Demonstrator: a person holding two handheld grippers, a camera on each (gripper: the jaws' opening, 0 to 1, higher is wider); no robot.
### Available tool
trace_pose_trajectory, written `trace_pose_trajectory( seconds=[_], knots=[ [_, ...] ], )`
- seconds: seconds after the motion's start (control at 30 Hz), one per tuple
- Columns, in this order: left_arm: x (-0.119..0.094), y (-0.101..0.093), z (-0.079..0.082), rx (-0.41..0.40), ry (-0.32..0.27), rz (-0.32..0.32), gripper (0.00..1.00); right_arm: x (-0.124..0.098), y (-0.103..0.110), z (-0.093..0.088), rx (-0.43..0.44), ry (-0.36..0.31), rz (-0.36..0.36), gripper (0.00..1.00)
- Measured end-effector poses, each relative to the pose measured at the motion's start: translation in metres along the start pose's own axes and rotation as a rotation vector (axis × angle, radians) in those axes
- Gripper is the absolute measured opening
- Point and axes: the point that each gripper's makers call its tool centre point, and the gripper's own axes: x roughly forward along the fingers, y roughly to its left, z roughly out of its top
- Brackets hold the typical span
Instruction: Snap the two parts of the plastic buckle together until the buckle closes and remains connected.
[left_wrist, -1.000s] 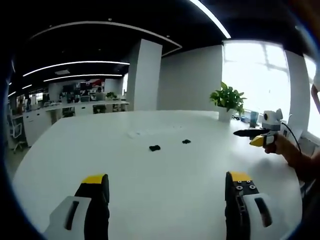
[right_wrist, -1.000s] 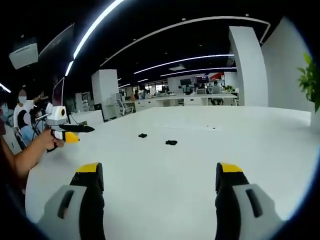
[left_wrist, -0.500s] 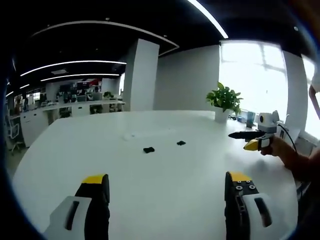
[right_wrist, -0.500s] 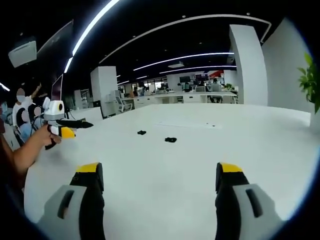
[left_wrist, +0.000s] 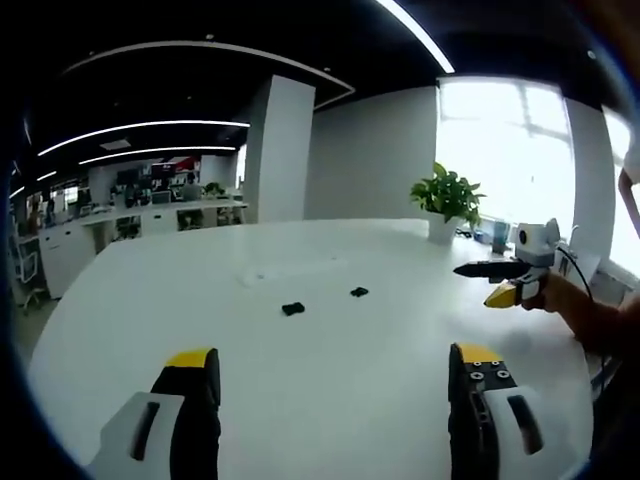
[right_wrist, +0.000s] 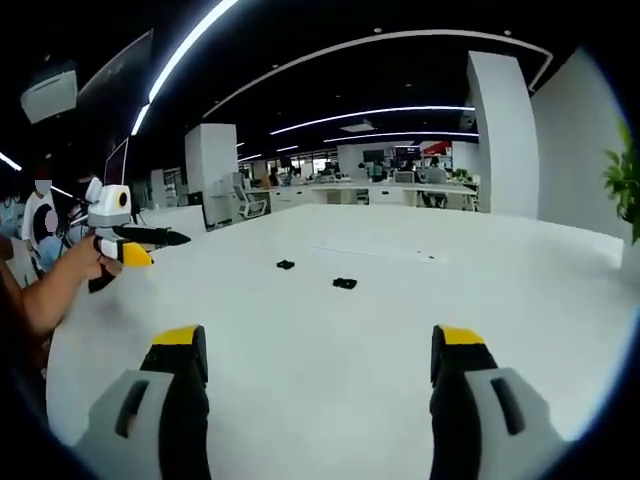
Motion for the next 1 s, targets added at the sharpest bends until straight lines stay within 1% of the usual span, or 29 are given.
trace_pose_trajectory(
  seconds=[0.1,0.23,0.37,0.57,0.73,0.87,1.0],
  knots=[
    [0.000,0.002,0.001,-0.001,-0.002,-0.001,0.96,0.002,0.001,0.000,-0.014,0.013,0.002,0.93],
    [0.001,0.003,0.002,-0.006,-0.004,-0.002,0.96,0.004,0.001,0.001,-0.016,0.013,0.003,0.93],
    [0.005,0.002,0.003,-0.001,0.001,-0.005,0.95,0.008,0.000,0.002,-0.001,0.014,0.009,0.93],
    [0.013,0.005,0.005,-0.003,0.004,-0.002,0.95,0.011,0.000,0.007,-0.006,0.013,0.009,0.92],
    [0.014,0.007,0.003,-0.009,0.006,-0.003,0.95,0.013,0.001,0.009,-0.012,0.010,0.010,0.92],
    [0.015,0.008,0.001,-0.007,0.018,-0.003,0.95,0.017,0.002,0.009,-0.024,0.022,0.012,0.92],
    [0.015,0.008,0.003,-0.001,0.022,-0.004,0.95,0.018,0.001,0.013,-0.032,0.021,0.010,0.92]
  ],
)
